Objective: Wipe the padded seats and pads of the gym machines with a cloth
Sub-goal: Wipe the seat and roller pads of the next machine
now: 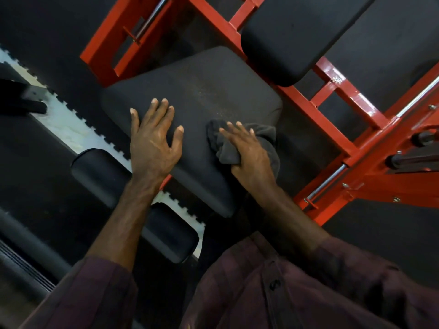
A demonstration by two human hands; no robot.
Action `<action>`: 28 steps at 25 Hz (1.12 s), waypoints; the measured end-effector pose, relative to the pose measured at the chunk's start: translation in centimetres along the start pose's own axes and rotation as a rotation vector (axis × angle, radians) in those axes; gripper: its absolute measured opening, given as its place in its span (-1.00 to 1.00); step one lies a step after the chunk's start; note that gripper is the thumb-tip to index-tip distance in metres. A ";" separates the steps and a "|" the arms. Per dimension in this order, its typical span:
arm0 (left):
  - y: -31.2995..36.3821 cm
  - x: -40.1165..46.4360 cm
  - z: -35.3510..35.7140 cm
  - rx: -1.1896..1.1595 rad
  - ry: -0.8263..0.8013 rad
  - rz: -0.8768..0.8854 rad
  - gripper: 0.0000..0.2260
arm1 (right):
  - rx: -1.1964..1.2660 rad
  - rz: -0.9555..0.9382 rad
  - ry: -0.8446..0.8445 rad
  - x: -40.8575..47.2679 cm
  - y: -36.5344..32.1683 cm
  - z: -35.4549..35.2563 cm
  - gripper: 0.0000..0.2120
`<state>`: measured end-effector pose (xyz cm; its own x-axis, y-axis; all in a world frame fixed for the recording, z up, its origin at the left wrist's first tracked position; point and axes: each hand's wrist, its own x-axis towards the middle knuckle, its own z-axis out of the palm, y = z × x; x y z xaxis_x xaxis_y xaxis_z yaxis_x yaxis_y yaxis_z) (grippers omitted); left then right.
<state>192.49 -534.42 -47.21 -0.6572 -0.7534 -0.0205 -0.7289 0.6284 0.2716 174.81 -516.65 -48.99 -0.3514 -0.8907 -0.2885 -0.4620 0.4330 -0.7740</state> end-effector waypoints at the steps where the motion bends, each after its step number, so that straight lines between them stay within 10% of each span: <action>1: -0.2 0.0 -0.2 -0.032 -0.003 -0.001 -0.55 | 0.000 -0.014 0.003 -1.2 -0.6 0.3 -0.20; 5: -1.7 0.8 -0.6 -0.083 0.007 0.054 -0.61 | -0.046 -0.339 -0.144 -1.7 -3.5 2.1 -0.18; 9: -3.7 2.5 -1.2 -0.067 0.021 0.065 -0.61 | -0.038 -0.091 -0.075 2.9 -3.2 1.5 -0.14; 24: -8.7 4.3 -2.3 -0.101 0.049 0.031 -0.61 | -0.115 -0.478 -0.155 4.6 -8.8 4.7 -0.25; 28: -10.0 4.5 -2.7 -0.198 0.065 -0.037 -0.64 | -0.019 -0.212 -0.037 5.3 -8.6 4.6 -0.38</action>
<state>197.34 -544.62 -47.44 -0.6124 -0.7901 0.0259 -0.6964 0.5546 0.4555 180.68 -525.73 -46.43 -0.2150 -0.9663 -0.1413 -0.5379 0.2379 -0.8087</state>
